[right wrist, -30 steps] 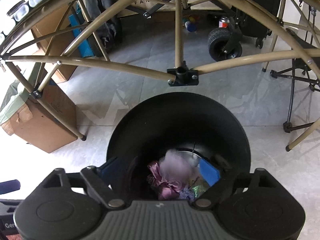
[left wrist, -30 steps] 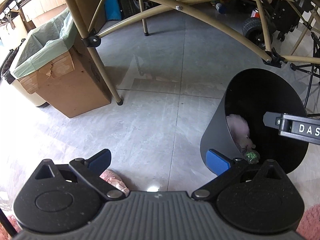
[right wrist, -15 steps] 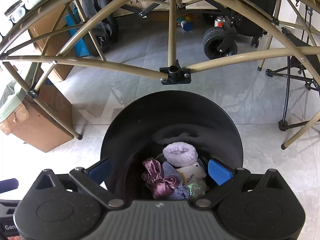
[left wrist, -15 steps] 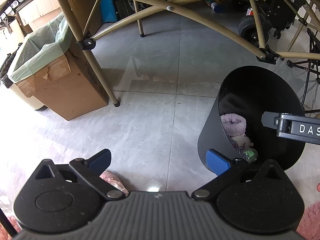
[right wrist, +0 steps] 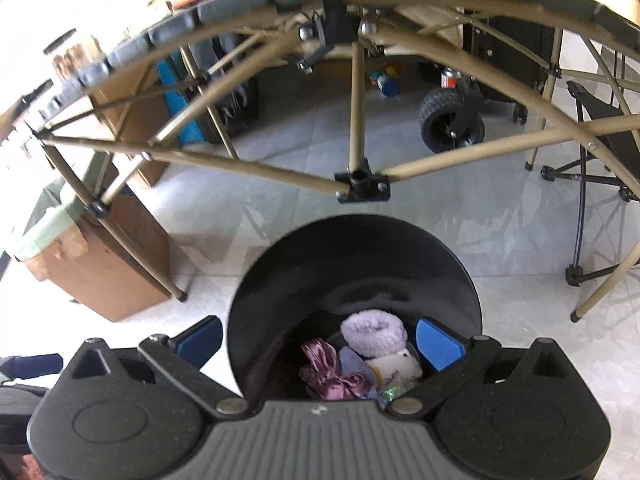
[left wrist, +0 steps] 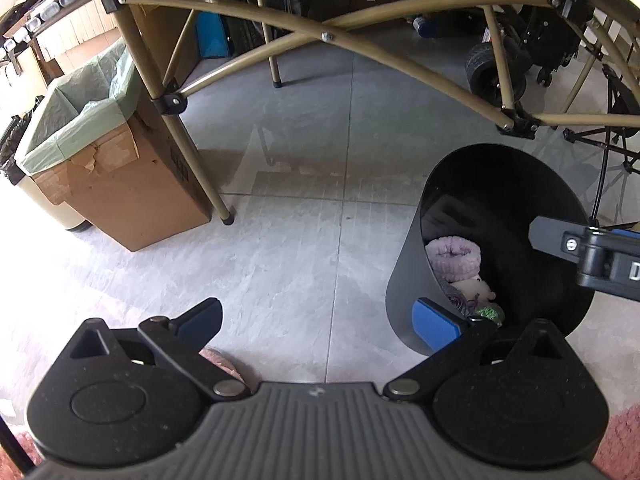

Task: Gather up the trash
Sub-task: 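Raise both tools from the bin toward the table items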

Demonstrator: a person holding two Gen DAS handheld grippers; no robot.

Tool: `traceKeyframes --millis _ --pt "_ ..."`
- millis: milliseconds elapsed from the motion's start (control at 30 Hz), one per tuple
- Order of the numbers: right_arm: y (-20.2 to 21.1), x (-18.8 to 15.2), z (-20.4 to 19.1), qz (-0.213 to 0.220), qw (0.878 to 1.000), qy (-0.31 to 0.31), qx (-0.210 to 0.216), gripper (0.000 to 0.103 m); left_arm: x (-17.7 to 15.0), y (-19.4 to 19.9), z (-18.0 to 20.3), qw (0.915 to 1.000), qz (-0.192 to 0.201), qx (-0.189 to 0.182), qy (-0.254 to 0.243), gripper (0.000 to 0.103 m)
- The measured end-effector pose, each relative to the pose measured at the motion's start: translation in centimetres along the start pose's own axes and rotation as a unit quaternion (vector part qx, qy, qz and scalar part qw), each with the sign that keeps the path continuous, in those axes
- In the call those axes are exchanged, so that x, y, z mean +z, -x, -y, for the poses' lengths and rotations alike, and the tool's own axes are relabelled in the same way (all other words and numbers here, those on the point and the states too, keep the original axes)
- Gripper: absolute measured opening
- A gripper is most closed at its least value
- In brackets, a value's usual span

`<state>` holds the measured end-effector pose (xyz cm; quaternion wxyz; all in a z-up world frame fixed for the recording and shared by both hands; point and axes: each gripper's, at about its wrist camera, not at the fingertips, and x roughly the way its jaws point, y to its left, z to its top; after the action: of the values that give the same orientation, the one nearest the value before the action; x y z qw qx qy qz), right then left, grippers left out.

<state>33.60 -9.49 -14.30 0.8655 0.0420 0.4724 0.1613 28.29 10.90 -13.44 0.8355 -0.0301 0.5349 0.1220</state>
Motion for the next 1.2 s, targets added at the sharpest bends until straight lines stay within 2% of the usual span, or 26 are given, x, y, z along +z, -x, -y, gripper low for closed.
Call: traceKeyframes --millis 300,533,867,1100,1200 --pt "4.4 0.1 0.9 0.075 0.997 -0.006 0.006 0.103 -0.1 2.8 0.4 0.9988 0.049 -0.010 0.004 0.103" --pt "8.4 0.3 1.4 0.143 0.990 -0.001 0.016 0.103 0.3 6.1 0.6 0.9937 0.108 -0.023 0.017 0.103" --pt "14.2 3.3 3.1 0.280 0.960 -0.006 0.020 0.103 3.7 11.0 1.8 0.9814 0.184 -0.048 0.031 0.103" --pt "15.7 7.4 5.9 0.320 0.945 -0.047 0.055 0.103 7.7 13.1 4.0 0.9714 0.230 -0.050 0.030 0.103" --pt "15.7 9.1 7.5 0.329 0.937 -0.074 0.092 0.103 9.6 13.5 5.0 0.9681 0.242 -0.055 0.033 0.103"
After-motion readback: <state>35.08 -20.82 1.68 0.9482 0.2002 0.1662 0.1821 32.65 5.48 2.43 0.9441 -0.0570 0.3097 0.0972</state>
